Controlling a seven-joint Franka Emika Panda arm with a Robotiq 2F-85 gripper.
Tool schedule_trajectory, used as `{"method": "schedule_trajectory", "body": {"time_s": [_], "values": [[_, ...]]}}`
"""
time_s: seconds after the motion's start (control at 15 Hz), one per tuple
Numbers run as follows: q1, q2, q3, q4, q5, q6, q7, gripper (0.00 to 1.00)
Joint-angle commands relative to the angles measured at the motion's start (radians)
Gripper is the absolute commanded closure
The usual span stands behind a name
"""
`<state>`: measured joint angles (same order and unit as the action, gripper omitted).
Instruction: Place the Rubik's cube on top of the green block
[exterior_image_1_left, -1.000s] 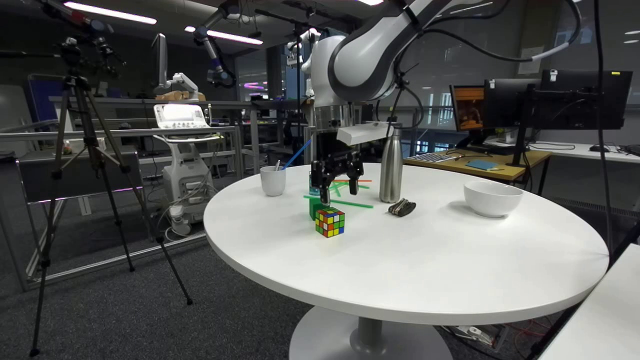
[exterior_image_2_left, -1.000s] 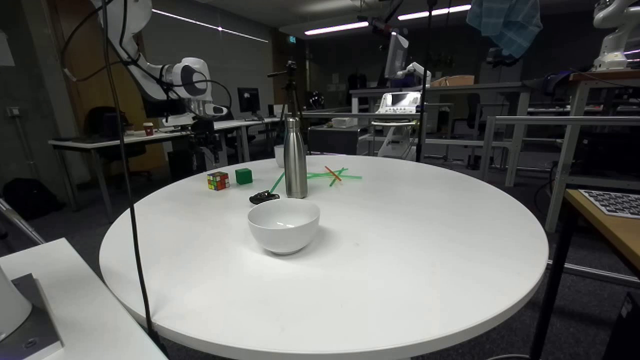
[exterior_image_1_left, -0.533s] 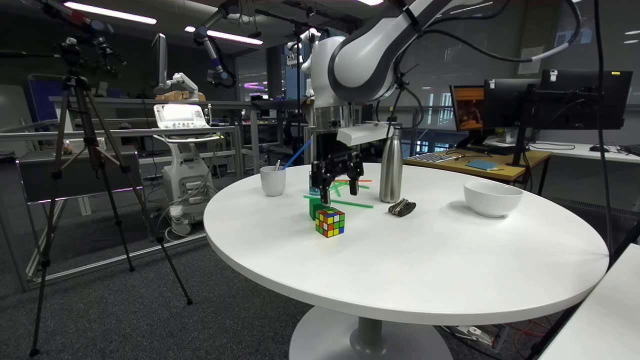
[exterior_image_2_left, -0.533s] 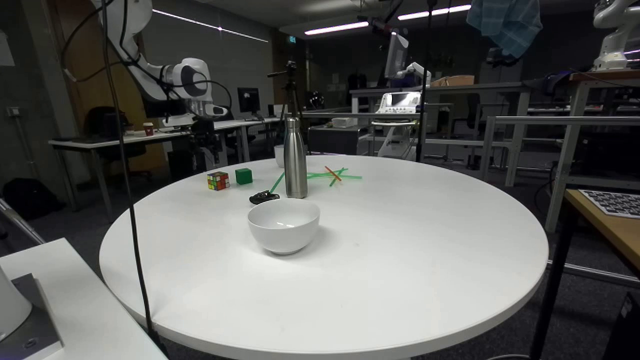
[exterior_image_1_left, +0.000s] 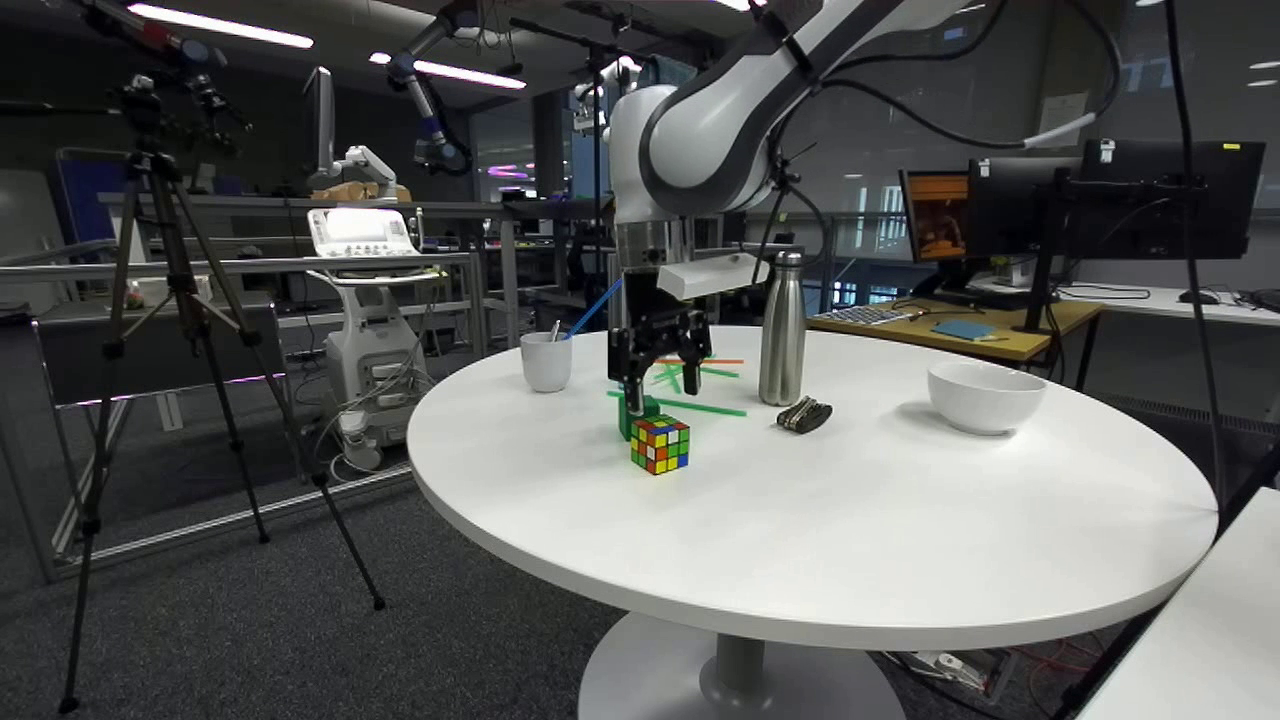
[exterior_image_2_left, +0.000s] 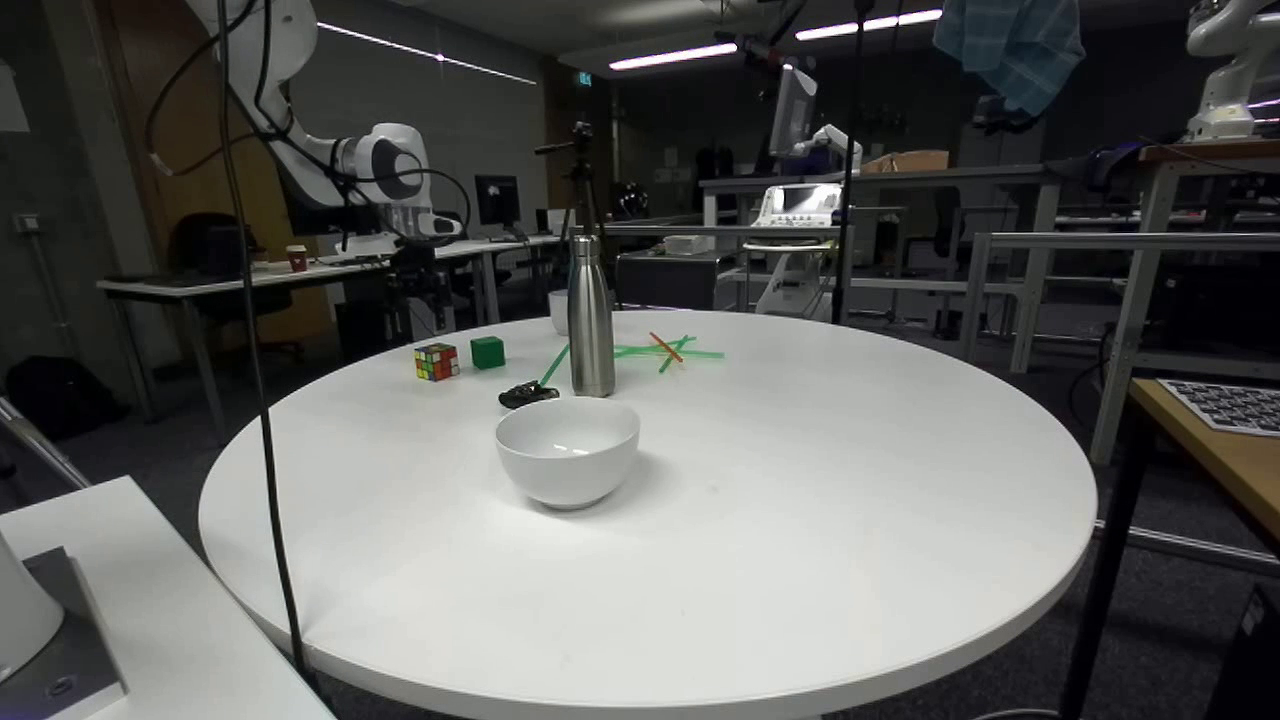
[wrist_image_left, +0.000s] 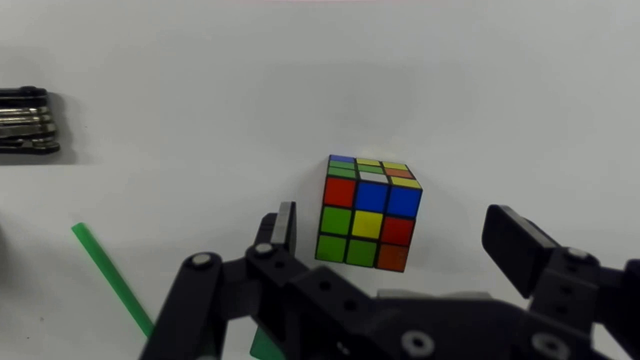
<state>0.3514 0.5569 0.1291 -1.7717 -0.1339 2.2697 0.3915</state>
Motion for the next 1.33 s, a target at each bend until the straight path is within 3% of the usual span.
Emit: {"method": "schedule_trajectory", "body": {"time_s": [0.0, 0.47, 1.27], "values": [[0.018, 0.057, -0.016, 0.098, -0.008, -0.024, -0.022, 0.0], [0.02, 0.103, -0.019, 0.163, -0.003, -0.034, -0.034, 0.0], [0.025, 0.108, -0.043, 0.154, 0.007, -0.024, 0.029, 0.0]]}}
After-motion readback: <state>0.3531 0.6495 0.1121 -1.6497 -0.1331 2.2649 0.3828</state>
